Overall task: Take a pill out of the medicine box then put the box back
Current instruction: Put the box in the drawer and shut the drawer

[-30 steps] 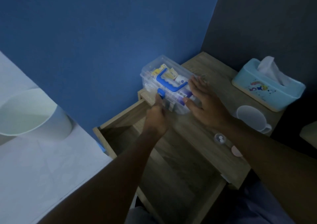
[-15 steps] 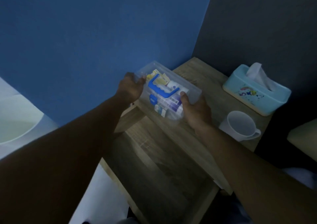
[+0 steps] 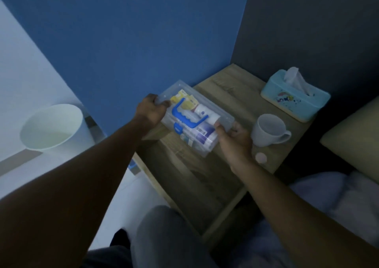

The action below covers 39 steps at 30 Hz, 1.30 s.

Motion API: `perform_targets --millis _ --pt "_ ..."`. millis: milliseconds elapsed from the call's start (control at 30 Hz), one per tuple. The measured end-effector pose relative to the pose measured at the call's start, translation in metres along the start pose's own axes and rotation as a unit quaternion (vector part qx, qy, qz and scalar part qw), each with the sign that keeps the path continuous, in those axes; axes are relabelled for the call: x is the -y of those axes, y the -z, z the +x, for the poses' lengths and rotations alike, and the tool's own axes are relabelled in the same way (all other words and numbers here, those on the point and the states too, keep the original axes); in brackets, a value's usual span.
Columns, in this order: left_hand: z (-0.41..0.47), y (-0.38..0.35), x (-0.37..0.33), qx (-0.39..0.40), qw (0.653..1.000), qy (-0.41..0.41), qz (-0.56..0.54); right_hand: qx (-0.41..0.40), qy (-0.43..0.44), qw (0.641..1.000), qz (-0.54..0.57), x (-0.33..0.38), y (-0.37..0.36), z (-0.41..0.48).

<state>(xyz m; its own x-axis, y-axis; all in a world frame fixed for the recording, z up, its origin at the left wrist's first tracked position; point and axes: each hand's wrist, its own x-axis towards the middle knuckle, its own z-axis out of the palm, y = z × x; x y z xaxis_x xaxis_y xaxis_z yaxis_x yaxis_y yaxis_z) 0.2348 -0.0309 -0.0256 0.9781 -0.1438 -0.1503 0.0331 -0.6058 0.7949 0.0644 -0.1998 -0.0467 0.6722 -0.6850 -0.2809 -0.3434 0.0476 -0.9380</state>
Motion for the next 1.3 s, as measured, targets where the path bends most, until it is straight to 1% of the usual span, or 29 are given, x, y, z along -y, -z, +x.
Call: perform_targets --millis 100,200,267,333,400,533,600,733,867,1000,1133,1233,1300 --pt "-0.032 0.004 0.008 0.008 1.000 0.001 0.024 -0.039 0.019 0.999 0.009 -0.019 -0.007 -0.041" --pt "-0.058 0.004 0.028 0.042 0.999 0.019 0.019 -0.049 0.021 0.999 -0.011 -0.041 -0.014 -0.077" --pt "-0.070 0.004 0.040 0.040 0.998 0.025 0.049 -0.059 0.022 0.998 0.004 -0.052 -0.017 -0.094" --pt "-0.078 0.002 0.052 0.038 0.997 0.032 0.065 -0.058 0.007 0.998 0.012 -0.064 -0.018 -0.106" --pt "-0.082 -0.003 0.065 0.056 0.997 0.039 0.046 -0.048 -0.013 0.999 0.004 -0.075 -0.018 -0.113" --pt "-0.082 -0.019 0.093 0.103 0.992 0.064 -0.017 -0.026 -0.055 0.998 0.004 -0.095 -0.017 -0.108" --pt "-0.078 -0.026 0.104 0.118 0.991 0.068 -0.017 -0.024 -0.077 0.997 -0.001 -0.106 -0.019 -0.100" --pt "-0.066 -0.044 0.125 0.154 0.985 0.082 -0.017 -0.051 -0.121 0.990 -0.043 -0.132 -0.024 -0.079" --pt "-0.054 -0.061 0.137 0.144 0.984 0.100 -0.009 -0.078 -0.151 0.983 -0.073 -0.153 -0.032 -0.061" --pt "-0.050 -0.075 0.145 0.147 0.985 0.092 -0.009 -0.095 -0.156 0.980 -0.077 -0.166 -0.038 -0.047" --pt "-0.052 -0.080 0.147 0.124 0.986 0.105 -0.024 -0.083 -0.157 0.983 -0.054 -0.174 -0.039 -0.039" --pt "-0.055 -0.079 0.147 0.123 0.987 0.095 -0.030 -0.071 -0.169 0.982 -0.037 -0.173 -0.036 -0.036" --pt "-0.061 -0.076 0.146 0.125 0.987 0.089 -0.045 -0.050 -0.171 0.982 -0.057 -0.170 -0.032 -0.037"
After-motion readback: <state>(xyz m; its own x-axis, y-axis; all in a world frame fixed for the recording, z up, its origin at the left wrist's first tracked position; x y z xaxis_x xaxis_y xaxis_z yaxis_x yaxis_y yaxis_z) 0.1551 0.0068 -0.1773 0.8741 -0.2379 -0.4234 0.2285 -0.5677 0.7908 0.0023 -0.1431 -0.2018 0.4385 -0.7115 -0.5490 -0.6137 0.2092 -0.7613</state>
